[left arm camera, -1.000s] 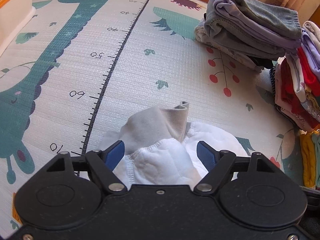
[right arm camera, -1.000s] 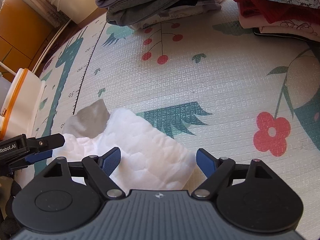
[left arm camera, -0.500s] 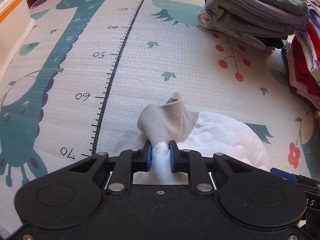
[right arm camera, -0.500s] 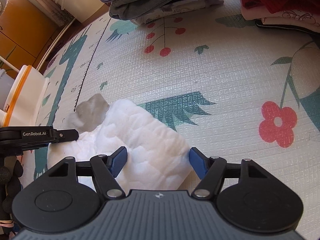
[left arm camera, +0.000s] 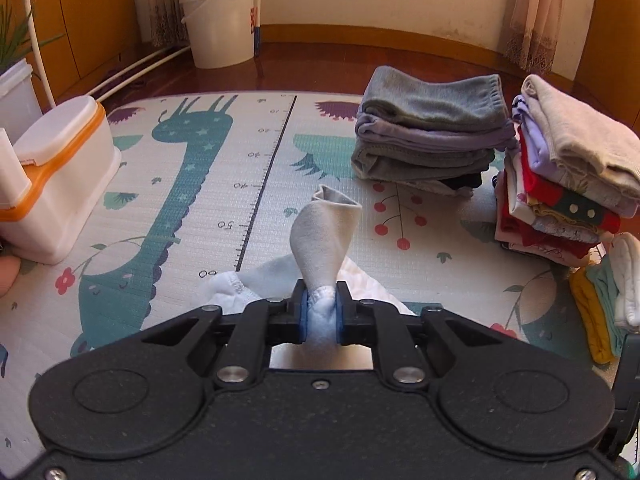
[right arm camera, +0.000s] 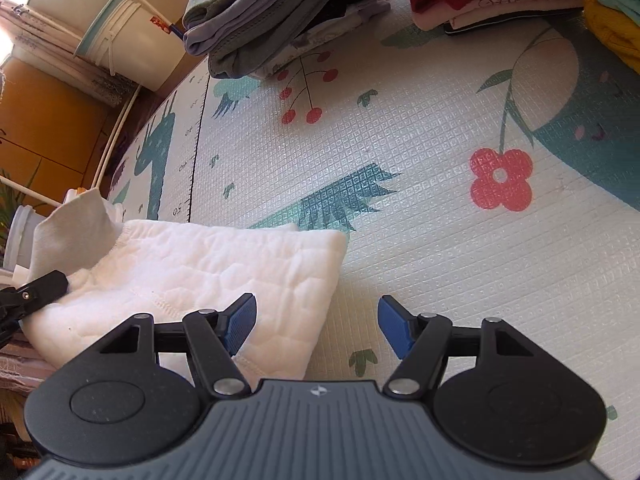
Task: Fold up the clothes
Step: 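Lift the sleeper by the cuff with the left gripper to shake it out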
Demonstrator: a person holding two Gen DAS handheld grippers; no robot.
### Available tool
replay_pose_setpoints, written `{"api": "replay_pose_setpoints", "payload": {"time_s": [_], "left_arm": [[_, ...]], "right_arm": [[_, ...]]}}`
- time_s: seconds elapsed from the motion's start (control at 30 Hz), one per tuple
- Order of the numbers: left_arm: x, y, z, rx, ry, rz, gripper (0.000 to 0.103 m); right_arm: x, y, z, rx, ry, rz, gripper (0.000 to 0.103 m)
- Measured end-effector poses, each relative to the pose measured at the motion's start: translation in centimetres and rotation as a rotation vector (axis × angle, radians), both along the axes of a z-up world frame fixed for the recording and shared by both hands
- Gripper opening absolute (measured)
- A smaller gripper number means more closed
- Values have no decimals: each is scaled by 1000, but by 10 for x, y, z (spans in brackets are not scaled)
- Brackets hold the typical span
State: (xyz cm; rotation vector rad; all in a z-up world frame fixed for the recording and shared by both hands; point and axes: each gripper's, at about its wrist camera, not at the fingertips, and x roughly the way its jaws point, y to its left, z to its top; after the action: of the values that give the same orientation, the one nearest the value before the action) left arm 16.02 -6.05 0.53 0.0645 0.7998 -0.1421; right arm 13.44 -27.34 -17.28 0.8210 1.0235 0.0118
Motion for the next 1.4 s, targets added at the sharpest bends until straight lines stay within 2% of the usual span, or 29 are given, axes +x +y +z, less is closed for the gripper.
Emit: {"api": "replay_pose_setpoints", "payload": {"time_s": [0.27,0.43,0.63,0.87,0.93,1.07,1.2,1.4], "left_arm": [[-52,-29,89,-14,-172,-20,10],[-76,-47,120,-72,-205,-37,10],[-95,-71,139,-211,-174,-61,10],[-109,-87,146,-425,-66,-63,10],[-106,-85,140,-426,-65,-55,10],[-81,-58,99,-386,-25,18,10],[-48,-4,32,-377,54,116,10],[-5,72,-64,-350,189,260,10]], "right_arm": [[-45,-18,22,107,-4,-76,68],[-71,-18,26,116,2,-74,68],[-98,-46,26,157,14,-180,68],[-129,-94,33,187,-38,-358,69],[-134,-104,37,173,-60,-393,69],[-135,-115,40,114,-79,-425,69],[-127,-110,32,78,-73,-416,70],[-107,-81,14,-7,-39,-301,71]]}}
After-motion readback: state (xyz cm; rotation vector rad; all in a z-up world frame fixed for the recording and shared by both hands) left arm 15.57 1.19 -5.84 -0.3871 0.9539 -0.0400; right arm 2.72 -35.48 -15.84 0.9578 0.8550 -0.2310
